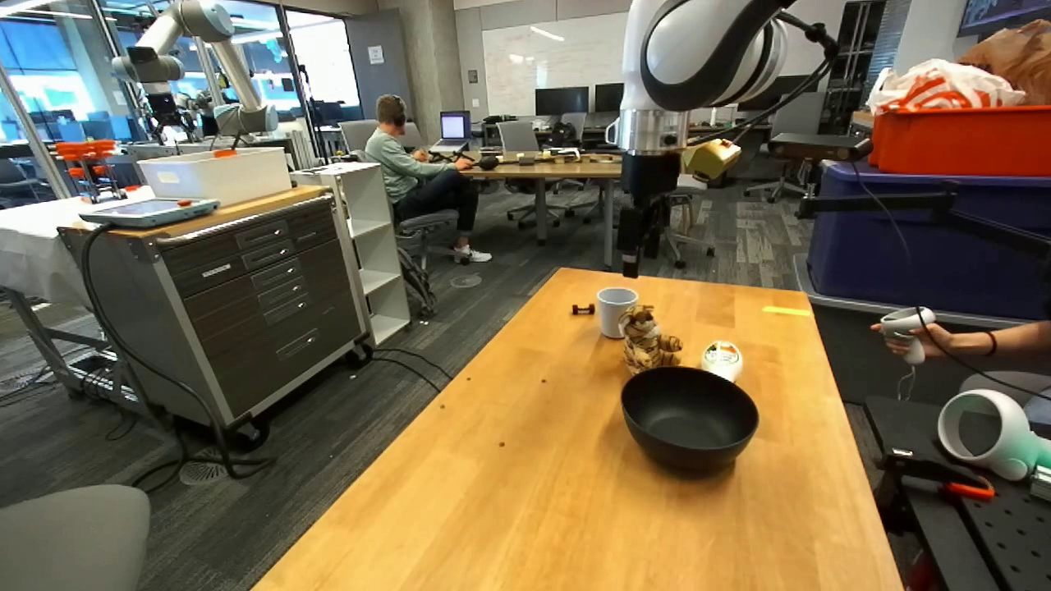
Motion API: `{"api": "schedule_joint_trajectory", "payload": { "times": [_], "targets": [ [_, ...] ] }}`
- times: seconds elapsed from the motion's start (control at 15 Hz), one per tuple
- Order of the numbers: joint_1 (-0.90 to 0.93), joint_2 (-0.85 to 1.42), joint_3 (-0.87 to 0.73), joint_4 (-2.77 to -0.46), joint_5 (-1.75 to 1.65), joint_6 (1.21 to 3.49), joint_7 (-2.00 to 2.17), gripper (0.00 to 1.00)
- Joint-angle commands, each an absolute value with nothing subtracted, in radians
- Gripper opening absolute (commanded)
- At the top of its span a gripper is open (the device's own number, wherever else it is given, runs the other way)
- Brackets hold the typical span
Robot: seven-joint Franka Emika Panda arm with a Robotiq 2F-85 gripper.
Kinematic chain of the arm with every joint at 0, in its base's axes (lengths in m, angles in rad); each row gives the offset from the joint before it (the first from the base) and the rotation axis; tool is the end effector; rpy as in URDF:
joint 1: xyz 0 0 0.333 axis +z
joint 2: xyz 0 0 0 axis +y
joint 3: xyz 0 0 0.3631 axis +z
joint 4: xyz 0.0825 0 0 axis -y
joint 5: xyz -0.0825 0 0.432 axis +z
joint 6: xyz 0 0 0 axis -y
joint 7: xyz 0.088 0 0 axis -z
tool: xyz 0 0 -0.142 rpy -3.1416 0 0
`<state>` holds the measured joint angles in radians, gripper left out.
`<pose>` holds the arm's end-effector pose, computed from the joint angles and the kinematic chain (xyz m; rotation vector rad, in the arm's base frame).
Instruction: Put the tiger toy in the black bowl
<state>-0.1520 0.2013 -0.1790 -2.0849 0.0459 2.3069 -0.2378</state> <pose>0.5919 -0.1996 0.3130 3.1278 -0.1873 0.0361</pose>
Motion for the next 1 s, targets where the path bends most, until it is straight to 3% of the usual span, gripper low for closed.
{"api": "schedule_joint_trajectory", "payload": {
  "times": [0.0,0.93],
  "targets": [
    [-0.185,0.244,-0.161,-2.066,0.071,2.317,-0.258,1.0],
    [-0.232,0.391,-0.159,-2.047,0.045,2.374,-0.253,1.0]
  ]
}}
